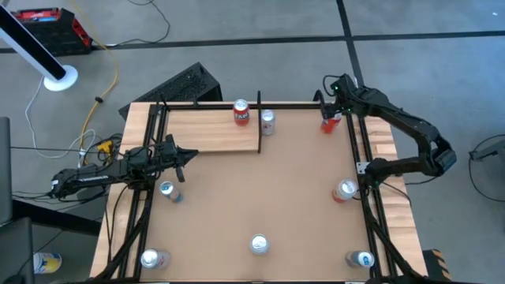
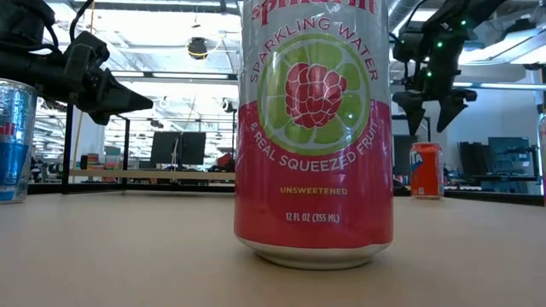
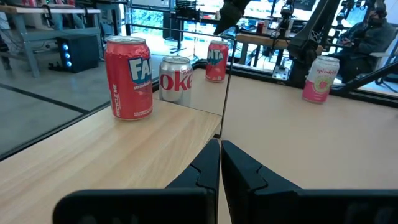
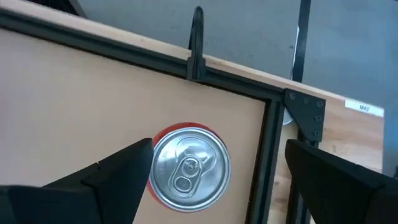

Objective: Place canned beverage on shelf
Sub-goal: Put the red soda can on the shelf aligned with the other red soda can

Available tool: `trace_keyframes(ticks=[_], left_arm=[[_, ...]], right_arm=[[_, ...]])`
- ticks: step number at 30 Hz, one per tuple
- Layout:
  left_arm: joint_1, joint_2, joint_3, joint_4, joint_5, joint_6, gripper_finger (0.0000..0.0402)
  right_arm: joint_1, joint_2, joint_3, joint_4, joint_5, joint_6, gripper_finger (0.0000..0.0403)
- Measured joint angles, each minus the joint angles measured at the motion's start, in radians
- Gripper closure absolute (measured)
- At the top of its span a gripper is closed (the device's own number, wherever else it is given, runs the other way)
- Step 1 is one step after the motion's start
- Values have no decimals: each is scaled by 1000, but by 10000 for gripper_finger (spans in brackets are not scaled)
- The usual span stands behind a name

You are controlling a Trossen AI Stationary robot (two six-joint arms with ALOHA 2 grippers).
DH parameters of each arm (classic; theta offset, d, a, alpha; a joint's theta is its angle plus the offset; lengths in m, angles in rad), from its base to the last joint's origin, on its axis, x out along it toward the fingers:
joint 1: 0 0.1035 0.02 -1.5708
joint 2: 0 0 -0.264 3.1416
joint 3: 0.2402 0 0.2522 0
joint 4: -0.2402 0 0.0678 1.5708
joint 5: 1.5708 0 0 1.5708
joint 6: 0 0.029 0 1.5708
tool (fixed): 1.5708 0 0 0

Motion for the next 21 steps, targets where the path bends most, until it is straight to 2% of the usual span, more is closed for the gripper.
trace_keyframes(ticks=[9, 15, 21], left_arm=[[0, 0, 0, 0, 1, 0, 402], [0, 0, 0, 0, 1, 0, 402], [0, 0, 0, 0, 0, 0, 402]], right_arm=[[2, 43, -37, 31, -28, 44, 15], [2, 48, -102, 122, -31, 45, 15], [1, 48, -151, 133, -48, 51, 15]])
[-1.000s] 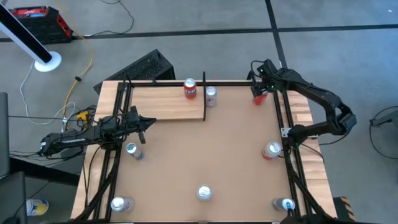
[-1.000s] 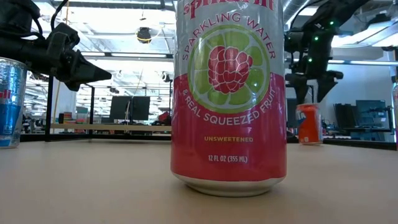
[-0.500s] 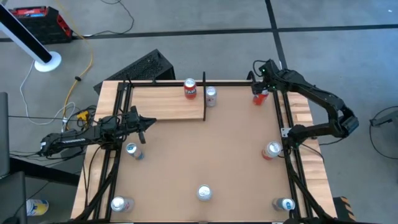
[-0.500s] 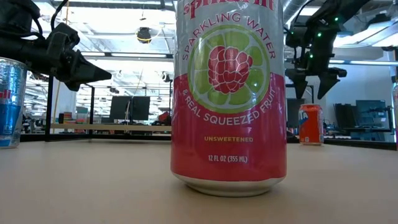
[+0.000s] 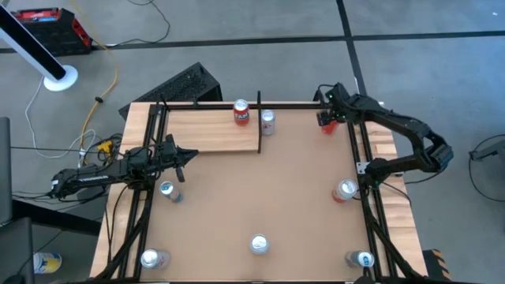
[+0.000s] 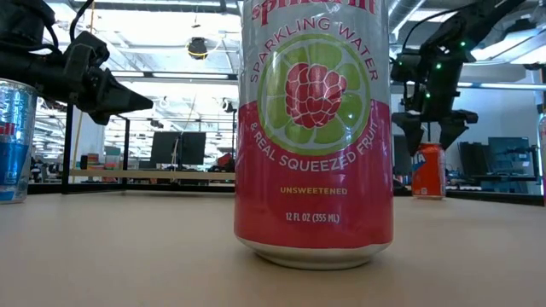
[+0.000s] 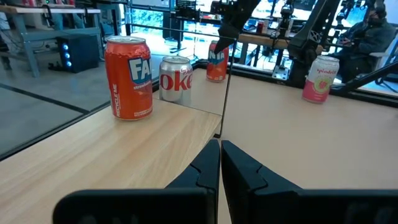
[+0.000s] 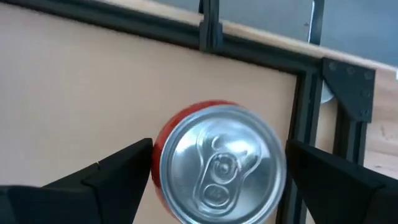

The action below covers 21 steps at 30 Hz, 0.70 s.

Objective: Place canned beverage on shelf
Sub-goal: Put the red soda can on the shelf aligned with the other red soda can

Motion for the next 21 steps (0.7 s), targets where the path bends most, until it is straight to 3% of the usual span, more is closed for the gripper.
trace_keyframes(ticks=[8, 14, 21], left_arm=[[0, 0, 0, 0, -1, 0, 402], [0, 0, 0, 0, -1, 3, 402], [0, 0, 0, 0, -3, 4, 402]], right_arm=[[0, 0, -27, 6, -10, 3, 23], [16, -1, -25, 7, -28, -33, 84], [171, 0, 94, -76, -80, -37, 84]])
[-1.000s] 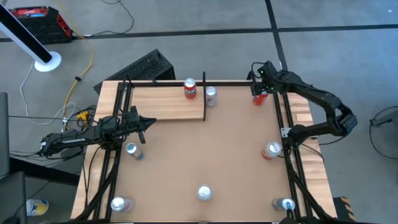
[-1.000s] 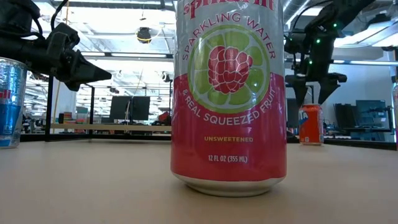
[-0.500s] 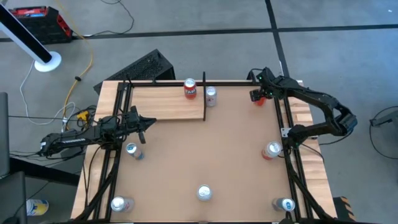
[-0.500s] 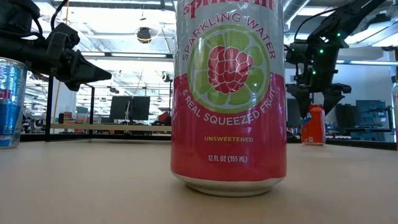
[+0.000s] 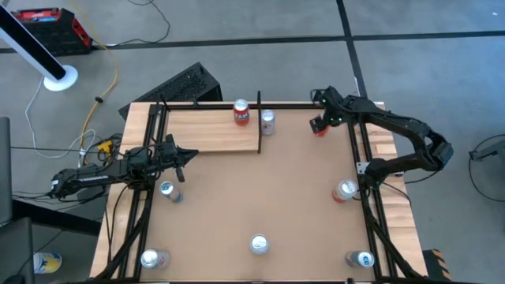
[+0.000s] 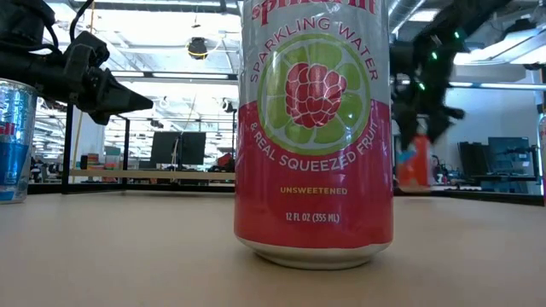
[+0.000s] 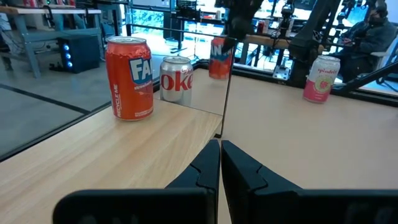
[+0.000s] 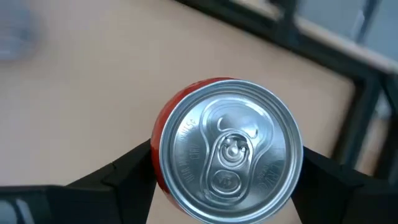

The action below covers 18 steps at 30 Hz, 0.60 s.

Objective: Place canned beverage on shelf
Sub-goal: Put the red soda can on the shelf aligned with the other red soda can

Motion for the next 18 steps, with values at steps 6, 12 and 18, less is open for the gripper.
trace_keyframes(ticks=[6, 12, 18], left_arm=[[0, 0, 0, 0, 0, 0, 402], [0, 0, 0, 0, 0, 0, 402], [0, 0, 0, 3, 0, -1, 402]], right_arm=[[229, 2, 262, -52, 5, 0, 84], [479, 101, 578, -24, 95, -105, 84], [614, 380, 880, -11, 92, -284, 84]])
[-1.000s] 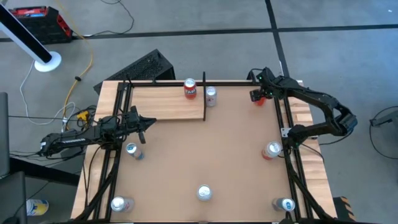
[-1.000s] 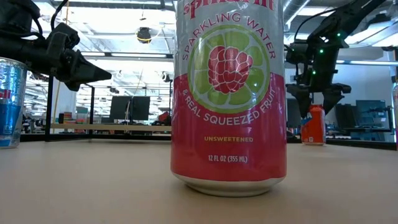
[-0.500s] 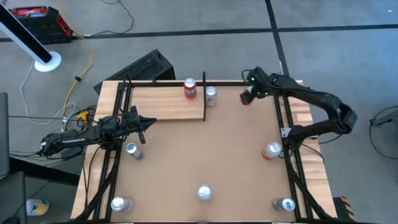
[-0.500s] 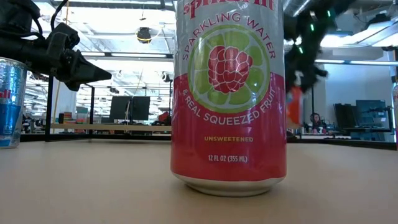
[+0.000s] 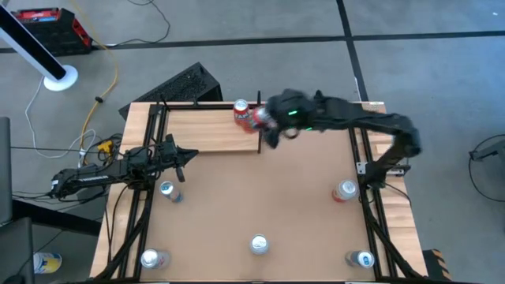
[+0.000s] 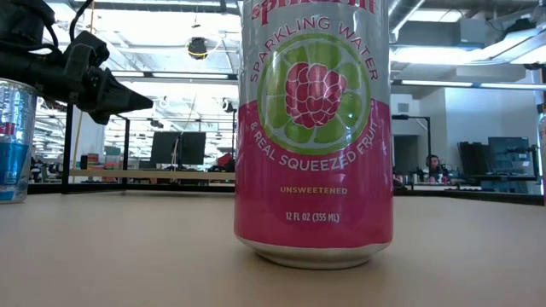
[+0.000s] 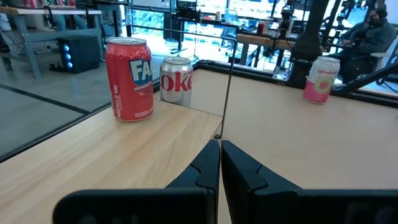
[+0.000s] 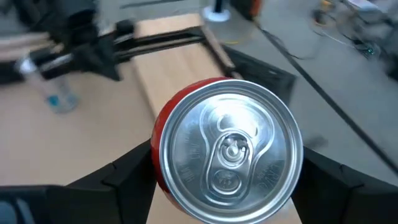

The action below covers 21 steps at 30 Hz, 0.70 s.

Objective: Place canned beverage on shelf
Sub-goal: Put the red soda can on the shelf aligned with the other red soda can

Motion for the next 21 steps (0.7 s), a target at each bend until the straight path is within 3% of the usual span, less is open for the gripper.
trace_keyframes(ticks=[5, 11, 15, 21], left_arm=[[0, 0, 0, -1, 0, -1, 402], [0, 0, 0, -2, 1, -1, 402], [0, 0, 0, -3, 3, 1, 402], [0, 0, 0, -4, 11, 0, 402]], right_arm=[[2, 258, 241, -46, -129, -148, 84], [-54, 474, 471, -206, -242, -258, 84], [-117, 550, 528, -236, -359, -298, 84], [-187, 589, 525, -306, -411, -363, 84]])
